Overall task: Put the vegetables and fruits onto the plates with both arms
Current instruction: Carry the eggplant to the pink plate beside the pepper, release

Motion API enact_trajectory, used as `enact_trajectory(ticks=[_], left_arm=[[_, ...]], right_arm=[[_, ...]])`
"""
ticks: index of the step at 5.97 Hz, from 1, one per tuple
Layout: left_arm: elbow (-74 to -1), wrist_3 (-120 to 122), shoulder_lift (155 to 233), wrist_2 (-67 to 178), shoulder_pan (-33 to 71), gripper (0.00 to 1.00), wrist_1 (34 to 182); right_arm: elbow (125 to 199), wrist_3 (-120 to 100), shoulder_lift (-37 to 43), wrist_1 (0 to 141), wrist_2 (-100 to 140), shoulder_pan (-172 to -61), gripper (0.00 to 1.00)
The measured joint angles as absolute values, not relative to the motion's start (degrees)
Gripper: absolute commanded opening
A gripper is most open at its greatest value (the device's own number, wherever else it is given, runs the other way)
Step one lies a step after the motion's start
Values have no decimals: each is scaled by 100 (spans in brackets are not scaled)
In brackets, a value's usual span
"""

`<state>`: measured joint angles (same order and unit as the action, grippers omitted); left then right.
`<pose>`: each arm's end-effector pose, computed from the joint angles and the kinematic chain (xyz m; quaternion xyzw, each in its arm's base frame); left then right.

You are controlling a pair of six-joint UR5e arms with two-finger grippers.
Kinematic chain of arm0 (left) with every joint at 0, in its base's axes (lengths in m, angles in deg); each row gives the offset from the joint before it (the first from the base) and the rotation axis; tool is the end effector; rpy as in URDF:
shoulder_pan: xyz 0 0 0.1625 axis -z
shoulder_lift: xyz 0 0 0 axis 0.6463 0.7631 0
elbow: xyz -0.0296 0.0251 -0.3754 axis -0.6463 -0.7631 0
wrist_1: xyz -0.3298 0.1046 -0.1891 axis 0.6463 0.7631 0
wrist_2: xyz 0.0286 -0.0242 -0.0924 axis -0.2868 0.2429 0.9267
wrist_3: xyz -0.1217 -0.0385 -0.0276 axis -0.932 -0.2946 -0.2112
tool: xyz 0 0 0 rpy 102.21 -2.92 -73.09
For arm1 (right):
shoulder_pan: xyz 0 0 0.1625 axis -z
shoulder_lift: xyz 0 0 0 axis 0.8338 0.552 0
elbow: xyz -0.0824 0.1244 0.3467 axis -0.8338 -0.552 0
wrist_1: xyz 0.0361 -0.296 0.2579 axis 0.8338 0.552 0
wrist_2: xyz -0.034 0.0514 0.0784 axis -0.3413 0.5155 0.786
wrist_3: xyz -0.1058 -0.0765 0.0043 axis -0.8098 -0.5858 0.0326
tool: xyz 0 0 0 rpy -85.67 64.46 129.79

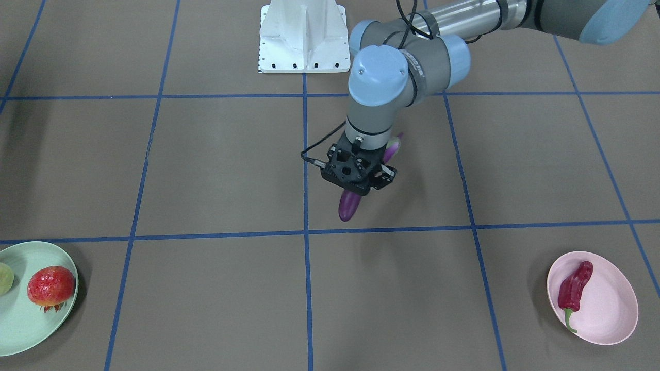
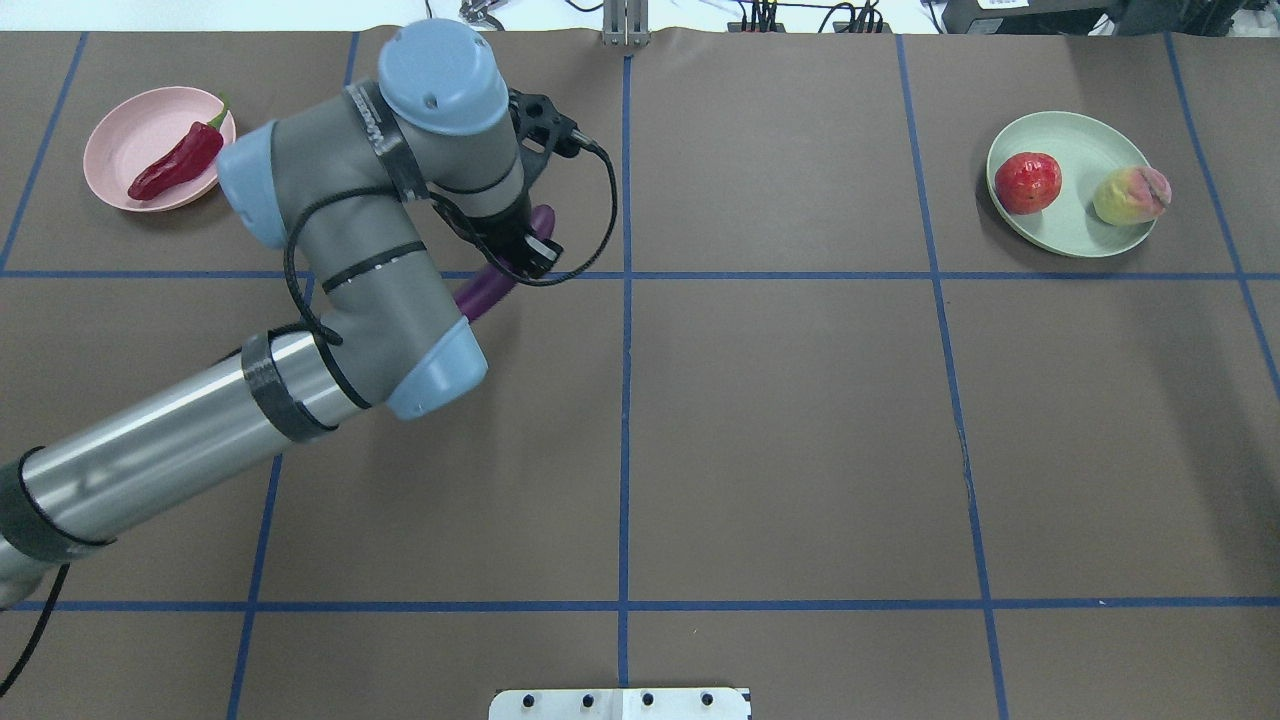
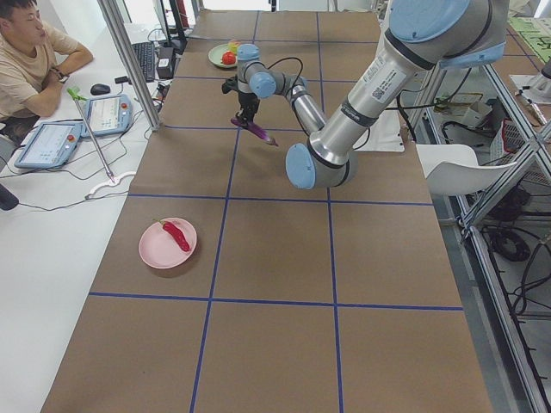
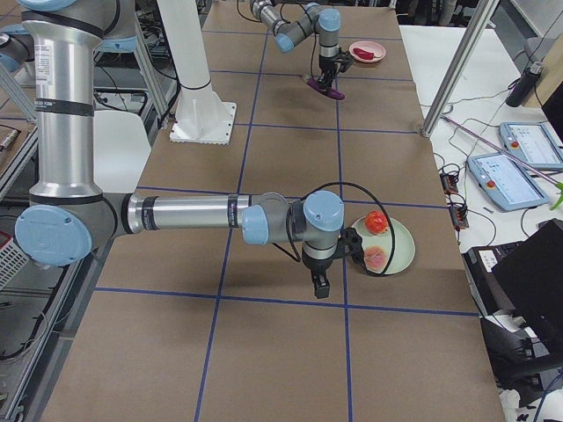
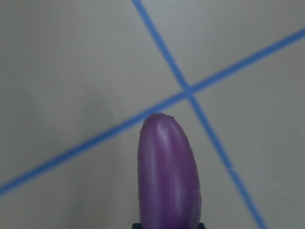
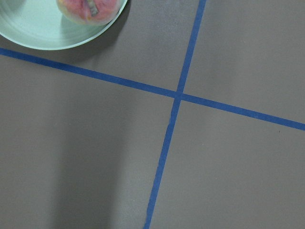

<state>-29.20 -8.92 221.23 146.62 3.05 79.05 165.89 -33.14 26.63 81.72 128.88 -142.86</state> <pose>0.4625 -0.5507 0.2171 0.1486 0.3328 0.2401 0.8997 0.0170 -0.4594 0.6048 0.0564 -0.3557 -0.1023 0.9273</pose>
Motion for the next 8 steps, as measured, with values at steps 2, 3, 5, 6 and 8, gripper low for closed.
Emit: enact_trajectory(ticks=[2, 3, 5, 6, 8], left_arm=[[-1675, 783, 22107, 14685, 1380, 0, 8162], [-1011, 1457, 22086, 14666, 1874, 0, 8501], [-54, 1956, 21957, 14600, 2593, 7, 9124], [119, 1968, 21738, 14574, 2774, 18, 9354], [258, 1838, 21371, 14543, 2834, 38, 9785]], right_arm=[[16579, -3314, 2663, 8176, 12893, -14281, 100], [16577, -3312, 2658, 8172, 12894, -14277, 100], [16582, -3313, 2644, 8170, 12891, -14272, 100], [16584, -3311, 2635, 8170, 12890, -14272, 100], [16591, -3313, 2622, 8170, 12890, -14272, 100]])
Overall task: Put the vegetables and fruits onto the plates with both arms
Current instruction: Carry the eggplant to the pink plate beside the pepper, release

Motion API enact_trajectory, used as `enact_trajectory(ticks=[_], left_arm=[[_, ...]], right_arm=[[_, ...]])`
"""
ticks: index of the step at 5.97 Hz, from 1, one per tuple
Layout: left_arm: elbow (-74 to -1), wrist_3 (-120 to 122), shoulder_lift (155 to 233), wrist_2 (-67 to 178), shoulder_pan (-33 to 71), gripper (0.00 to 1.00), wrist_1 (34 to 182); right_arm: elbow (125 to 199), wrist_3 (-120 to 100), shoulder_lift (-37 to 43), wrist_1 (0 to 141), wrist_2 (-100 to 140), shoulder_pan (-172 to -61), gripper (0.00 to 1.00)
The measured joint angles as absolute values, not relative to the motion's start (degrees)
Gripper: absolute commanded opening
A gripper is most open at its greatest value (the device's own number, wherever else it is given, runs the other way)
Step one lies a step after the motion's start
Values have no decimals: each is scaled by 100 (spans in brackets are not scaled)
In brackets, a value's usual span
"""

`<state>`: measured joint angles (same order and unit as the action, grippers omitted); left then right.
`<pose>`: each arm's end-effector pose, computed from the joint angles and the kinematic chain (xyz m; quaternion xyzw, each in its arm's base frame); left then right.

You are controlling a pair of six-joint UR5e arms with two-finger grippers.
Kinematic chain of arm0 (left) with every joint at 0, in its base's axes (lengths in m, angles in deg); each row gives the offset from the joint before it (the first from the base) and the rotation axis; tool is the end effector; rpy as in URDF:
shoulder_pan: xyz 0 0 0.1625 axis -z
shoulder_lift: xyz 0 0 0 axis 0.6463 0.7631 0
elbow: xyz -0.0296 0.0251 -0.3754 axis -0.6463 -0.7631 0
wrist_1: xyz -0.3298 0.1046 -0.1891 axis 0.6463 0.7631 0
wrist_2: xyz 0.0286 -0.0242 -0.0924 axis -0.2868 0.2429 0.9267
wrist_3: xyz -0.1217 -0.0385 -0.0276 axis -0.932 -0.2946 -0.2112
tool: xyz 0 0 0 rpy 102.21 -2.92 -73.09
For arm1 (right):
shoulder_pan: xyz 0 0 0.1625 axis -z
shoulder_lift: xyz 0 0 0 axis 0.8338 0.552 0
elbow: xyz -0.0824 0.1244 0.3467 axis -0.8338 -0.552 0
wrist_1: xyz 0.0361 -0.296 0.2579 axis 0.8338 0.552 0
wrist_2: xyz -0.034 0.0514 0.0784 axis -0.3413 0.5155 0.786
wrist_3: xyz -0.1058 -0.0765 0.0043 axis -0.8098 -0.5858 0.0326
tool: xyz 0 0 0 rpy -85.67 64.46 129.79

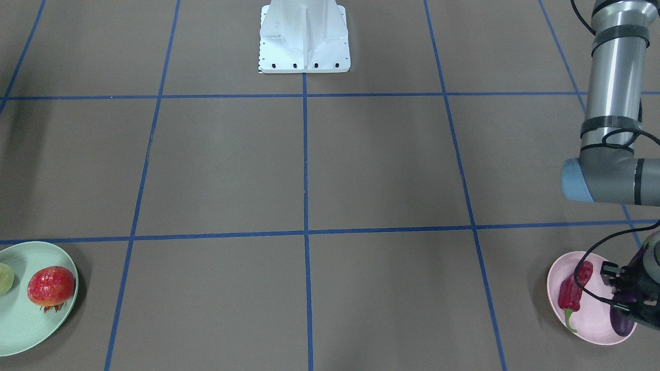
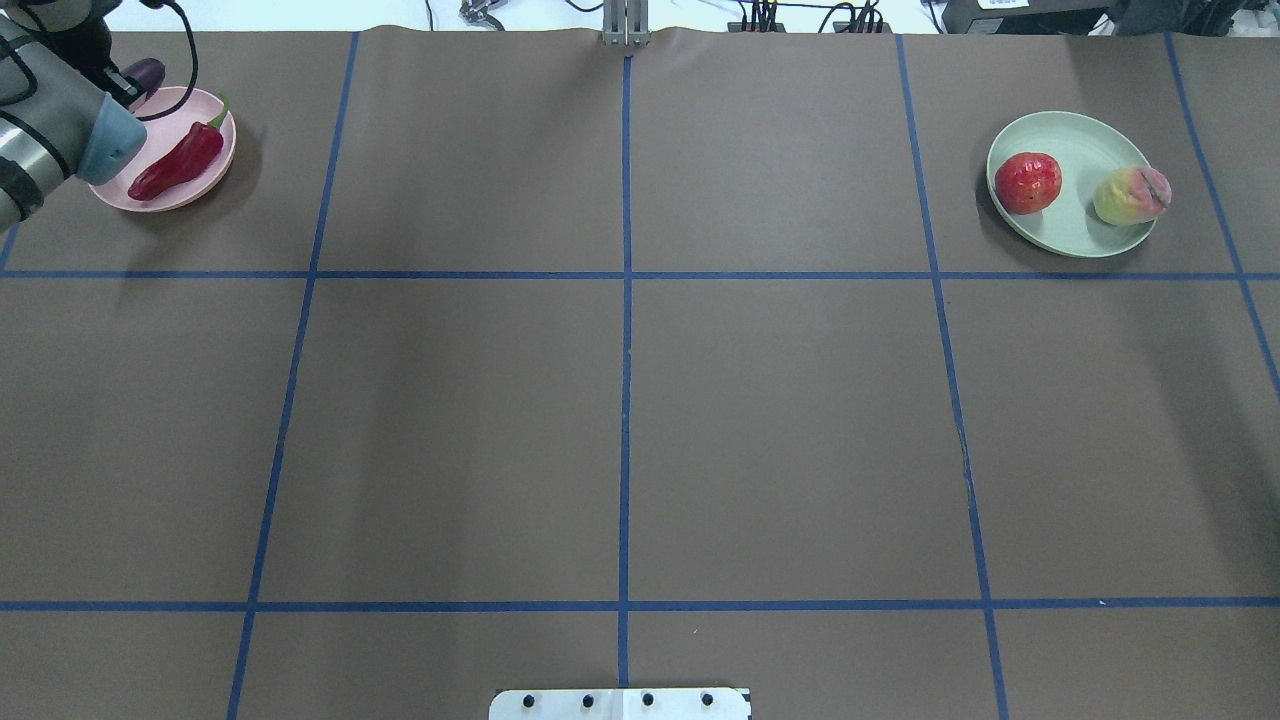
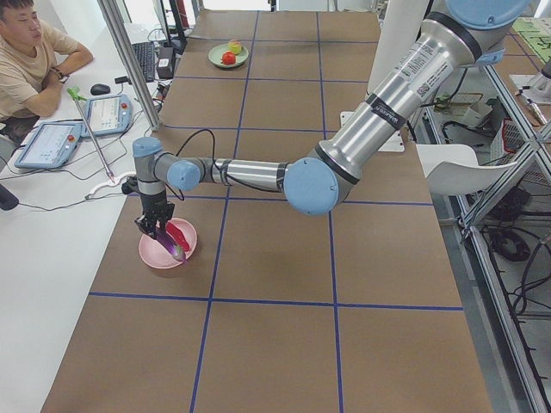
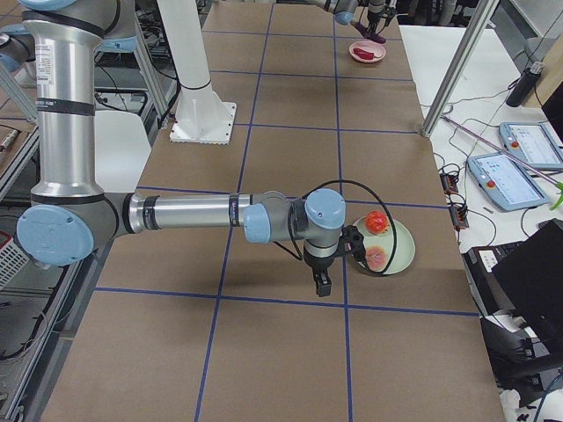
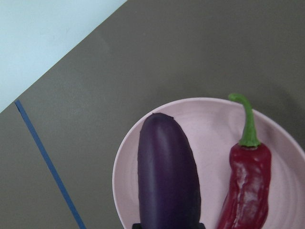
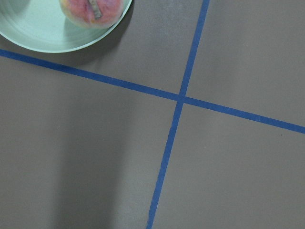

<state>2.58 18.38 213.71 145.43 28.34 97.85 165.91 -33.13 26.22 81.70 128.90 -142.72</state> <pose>0.1908 -0.7227 0.5375 0.1132 0.2032 0.2304 0.9449 0.0156 -0.4626 0.6013 0.0596 -0.3558 -0.1047 0.9268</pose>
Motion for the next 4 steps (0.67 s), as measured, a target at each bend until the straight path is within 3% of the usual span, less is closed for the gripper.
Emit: enact_trajectory(ticks=[2, 4], left_arm=[[352, 1372, 21323, 14520, 2728, 72, 9971], [362, 1266, 21339, 14470, 2647, 94, 10012]], right_arm=[[16594, -3308, 2619, 8170, 12890, -14272, 100], [16594, -3306, 2619, 8170, 12890, -14272, 100]])
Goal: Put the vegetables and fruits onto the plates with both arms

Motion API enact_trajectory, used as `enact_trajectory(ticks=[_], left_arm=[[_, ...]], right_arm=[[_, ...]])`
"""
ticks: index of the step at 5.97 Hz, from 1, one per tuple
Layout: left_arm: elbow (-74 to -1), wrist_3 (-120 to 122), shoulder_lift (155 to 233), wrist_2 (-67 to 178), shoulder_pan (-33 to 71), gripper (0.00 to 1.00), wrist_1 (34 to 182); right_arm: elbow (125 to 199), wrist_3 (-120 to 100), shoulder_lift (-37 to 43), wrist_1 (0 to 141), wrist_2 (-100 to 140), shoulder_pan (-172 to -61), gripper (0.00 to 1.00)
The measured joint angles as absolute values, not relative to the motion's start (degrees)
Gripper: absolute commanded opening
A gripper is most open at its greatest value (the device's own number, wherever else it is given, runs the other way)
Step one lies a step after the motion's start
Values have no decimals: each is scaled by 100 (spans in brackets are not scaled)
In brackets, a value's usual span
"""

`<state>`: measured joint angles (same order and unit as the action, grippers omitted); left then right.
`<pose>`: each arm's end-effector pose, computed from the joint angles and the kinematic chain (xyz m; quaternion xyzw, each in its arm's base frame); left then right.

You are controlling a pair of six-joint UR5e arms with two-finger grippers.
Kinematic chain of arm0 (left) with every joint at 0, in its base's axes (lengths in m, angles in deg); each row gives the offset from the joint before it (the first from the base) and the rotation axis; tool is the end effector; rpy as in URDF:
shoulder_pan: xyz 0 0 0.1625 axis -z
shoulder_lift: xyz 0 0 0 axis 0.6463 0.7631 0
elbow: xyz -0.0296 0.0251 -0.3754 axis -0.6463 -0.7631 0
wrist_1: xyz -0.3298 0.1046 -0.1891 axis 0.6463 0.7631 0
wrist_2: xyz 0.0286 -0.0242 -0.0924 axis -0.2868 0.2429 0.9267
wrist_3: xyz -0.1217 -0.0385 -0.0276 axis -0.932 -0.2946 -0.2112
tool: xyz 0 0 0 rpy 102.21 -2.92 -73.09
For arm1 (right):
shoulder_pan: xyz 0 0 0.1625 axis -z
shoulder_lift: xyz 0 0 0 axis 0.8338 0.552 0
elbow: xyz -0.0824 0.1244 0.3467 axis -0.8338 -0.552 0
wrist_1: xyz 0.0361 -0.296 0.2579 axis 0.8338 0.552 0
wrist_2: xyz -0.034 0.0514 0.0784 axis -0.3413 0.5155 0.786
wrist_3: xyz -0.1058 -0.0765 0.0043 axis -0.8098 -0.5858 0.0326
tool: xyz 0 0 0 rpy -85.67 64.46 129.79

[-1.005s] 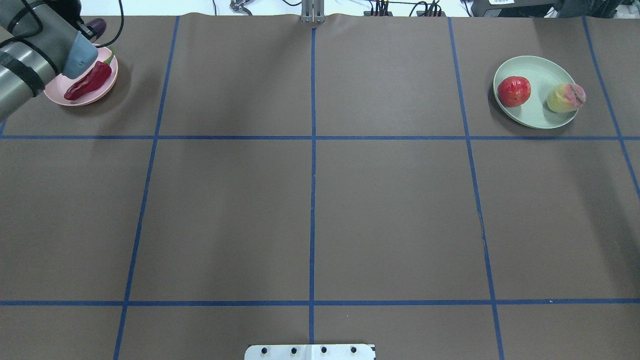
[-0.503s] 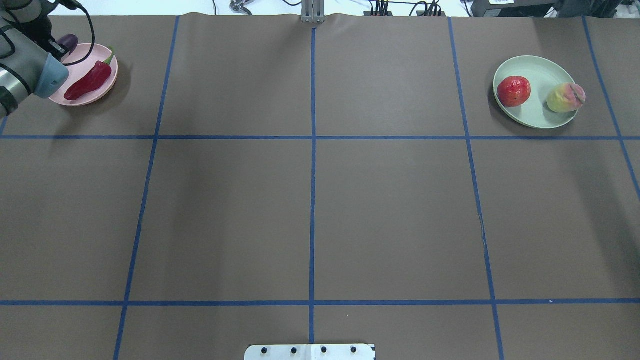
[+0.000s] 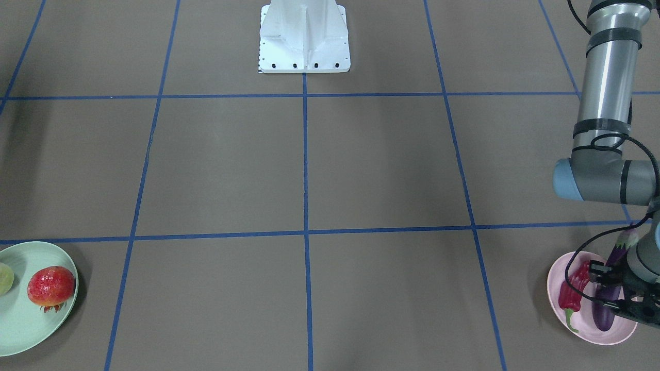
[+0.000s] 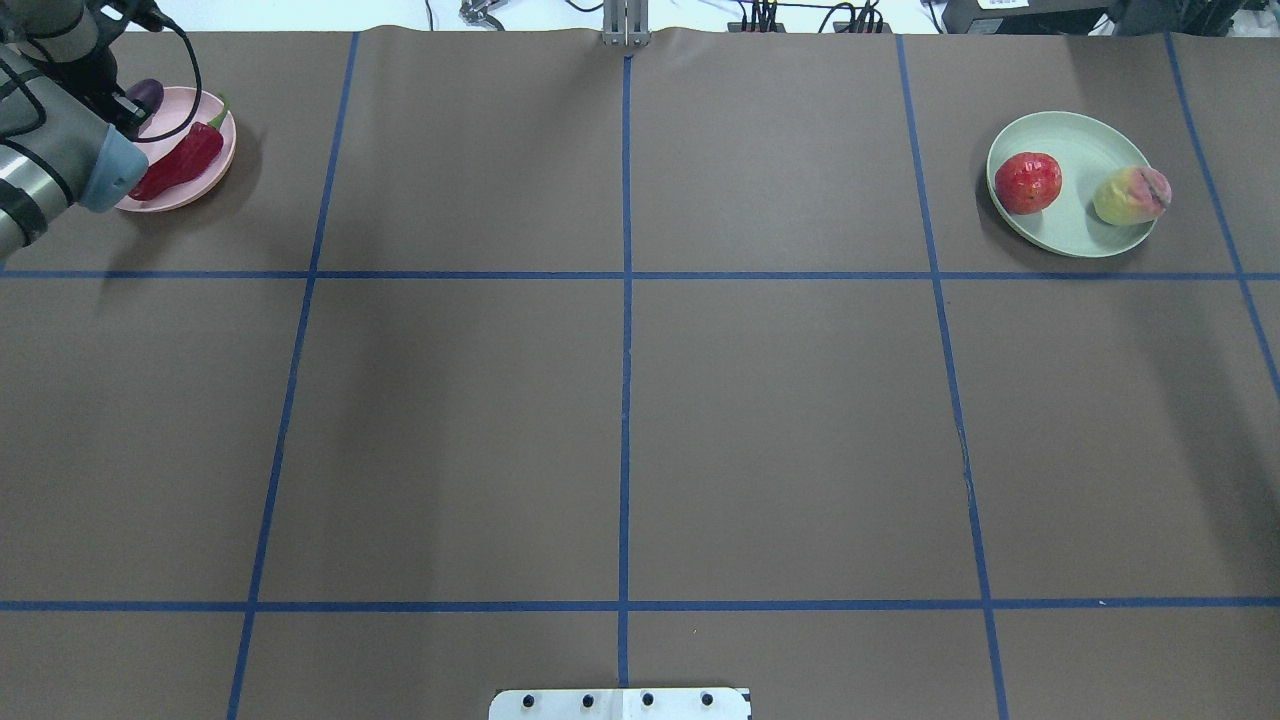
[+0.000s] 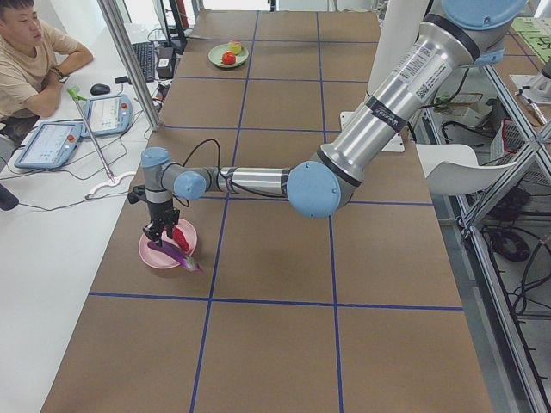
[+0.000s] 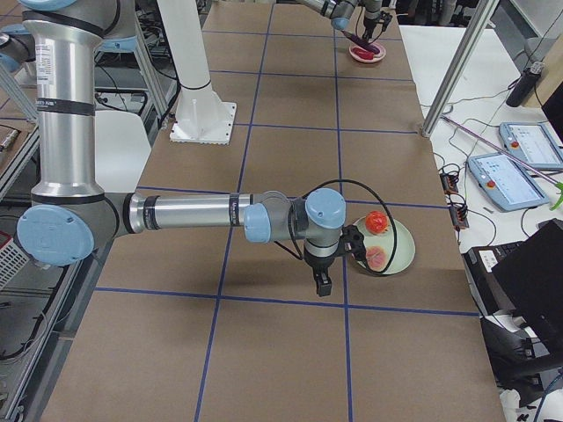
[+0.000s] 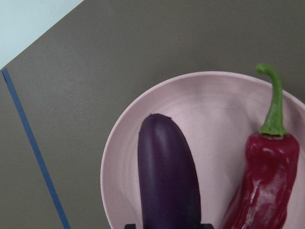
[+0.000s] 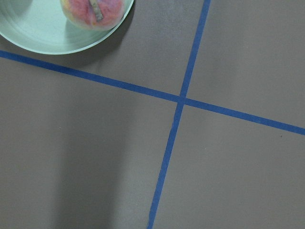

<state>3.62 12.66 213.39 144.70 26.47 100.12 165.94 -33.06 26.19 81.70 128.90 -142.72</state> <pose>0.2129 -0.7166 0.5461 0.1086 0.2058 0.1990 0.9520 0.0156 -0.4629 0.6008 0.0599 -0.3558 -0.1044 0.9268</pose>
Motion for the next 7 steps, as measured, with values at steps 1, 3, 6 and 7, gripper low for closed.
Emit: enact_trajectory(ticks=[1, 3, 6, 7], left_arm=[[355, 1259, 21344, 14462, 2640, 99, 10015], [100, 1137, 21348, 14500, 2655, 99, 9991], [-1024, 1002, 20589, 15572, 3123, 99, 9882], [-1588, 1013, 20120, 15935, 3419, 100, 9692]], right_arm=[[16594, -3306, 2615, 8170, 12891, -14272, 100], [16604, -3306, 2607, 8169, 12893, -14271, 100], [16611, -3306, 2601, 8170, 12895, -14272, 100], [16615, -3306, 2601, 8170, 12895, -14272, 100]])
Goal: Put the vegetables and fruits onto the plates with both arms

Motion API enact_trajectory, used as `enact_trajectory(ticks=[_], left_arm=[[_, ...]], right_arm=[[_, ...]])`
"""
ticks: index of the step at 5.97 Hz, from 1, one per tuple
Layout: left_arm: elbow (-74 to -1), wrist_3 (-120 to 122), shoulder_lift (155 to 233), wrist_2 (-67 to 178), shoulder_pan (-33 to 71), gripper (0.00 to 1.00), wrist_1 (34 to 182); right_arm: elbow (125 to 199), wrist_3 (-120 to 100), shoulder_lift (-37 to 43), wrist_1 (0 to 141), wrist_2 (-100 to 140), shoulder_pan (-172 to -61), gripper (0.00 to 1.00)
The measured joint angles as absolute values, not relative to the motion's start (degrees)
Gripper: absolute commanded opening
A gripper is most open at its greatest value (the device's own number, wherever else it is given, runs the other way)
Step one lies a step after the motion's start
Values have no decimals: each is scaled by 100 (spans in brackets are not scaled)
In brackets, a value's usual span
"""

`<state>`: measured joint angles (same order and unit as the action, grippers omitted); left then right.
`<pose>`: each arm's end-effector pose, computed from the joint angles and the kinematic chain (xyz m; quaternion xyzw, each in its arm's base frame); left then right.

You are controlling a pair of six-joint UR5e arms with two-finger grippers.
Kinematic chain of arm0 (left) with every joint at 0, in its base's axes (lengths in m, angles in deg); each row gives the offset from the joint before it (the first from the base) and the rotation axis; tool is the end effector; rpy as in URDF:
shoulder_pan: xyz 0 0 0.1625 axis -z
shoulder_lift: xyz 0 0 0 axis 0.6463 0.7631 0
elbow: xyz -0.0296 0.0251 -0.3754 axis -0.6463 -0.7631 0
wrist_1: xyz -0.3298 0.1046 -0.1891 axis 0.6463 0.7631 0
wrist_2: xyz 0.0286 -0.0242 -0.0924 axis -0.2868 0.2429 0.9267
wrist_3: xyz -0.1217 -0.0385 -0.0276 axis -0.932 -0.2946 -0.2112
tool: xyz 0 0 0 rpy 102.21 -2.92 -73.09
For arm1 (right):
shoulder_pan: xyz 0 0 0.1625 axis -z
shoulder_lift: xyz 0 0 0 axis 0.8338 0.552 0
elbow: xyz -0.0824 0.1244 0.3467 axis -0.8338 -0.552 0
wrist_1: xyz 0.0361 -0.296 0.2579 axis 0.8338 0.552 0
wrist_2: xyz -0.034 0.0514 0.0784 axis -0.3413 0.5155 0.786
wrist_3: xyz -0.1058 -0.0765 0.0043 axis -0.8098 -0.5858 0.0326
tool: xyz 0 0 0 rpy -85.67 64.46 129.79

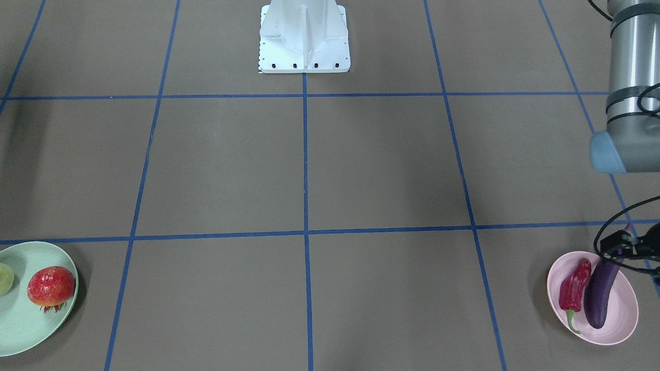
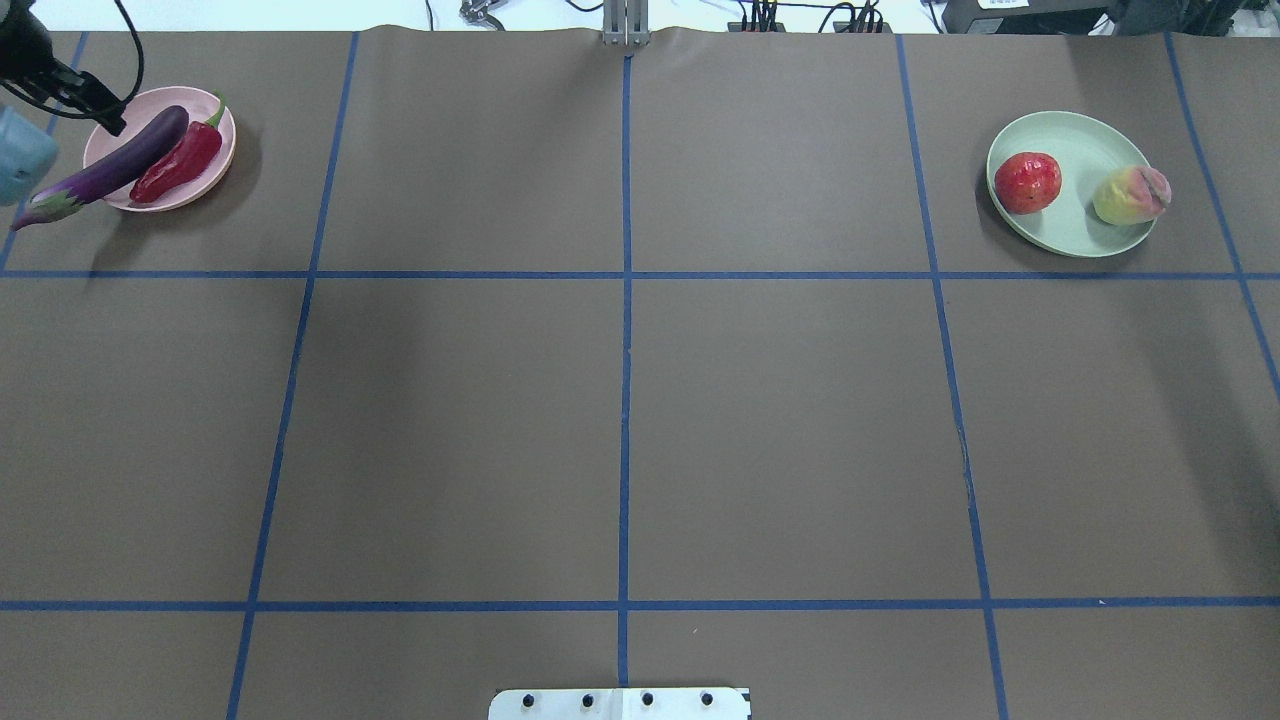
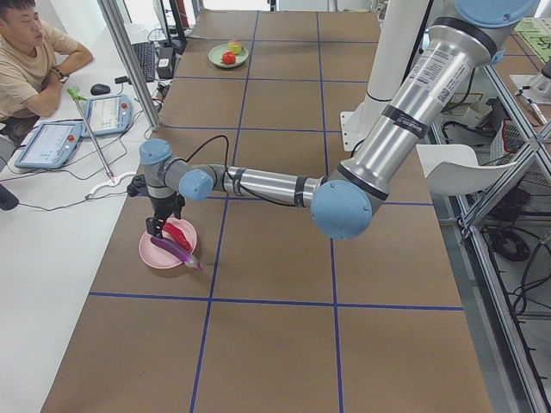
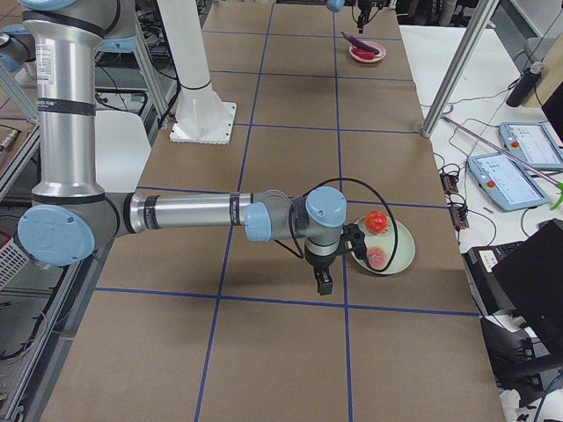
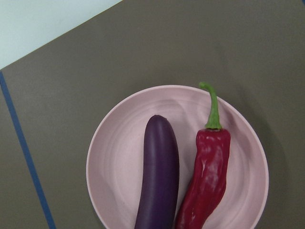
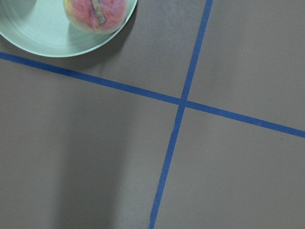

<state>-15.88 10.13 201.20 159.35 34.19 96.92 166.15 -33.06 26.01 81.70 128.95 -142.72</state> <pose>0.1245 -0.6640 0.5186 0.1243 0.3245 0.1398 0.9272 0.0154 -0.4645 0.5975 0.0630 -0.3560 -0.1056 0.9263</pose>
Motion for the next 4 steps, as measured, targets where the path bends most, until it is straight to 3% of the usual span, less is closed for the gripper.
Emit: enact_trajectory(ticks=[4], left_arm=[[-4157, 1056, 17761, 16358, 4064, 100, 8404]], right_arm=[[16633, -3306, 2610, 8169, 12930, -14271, 100]])
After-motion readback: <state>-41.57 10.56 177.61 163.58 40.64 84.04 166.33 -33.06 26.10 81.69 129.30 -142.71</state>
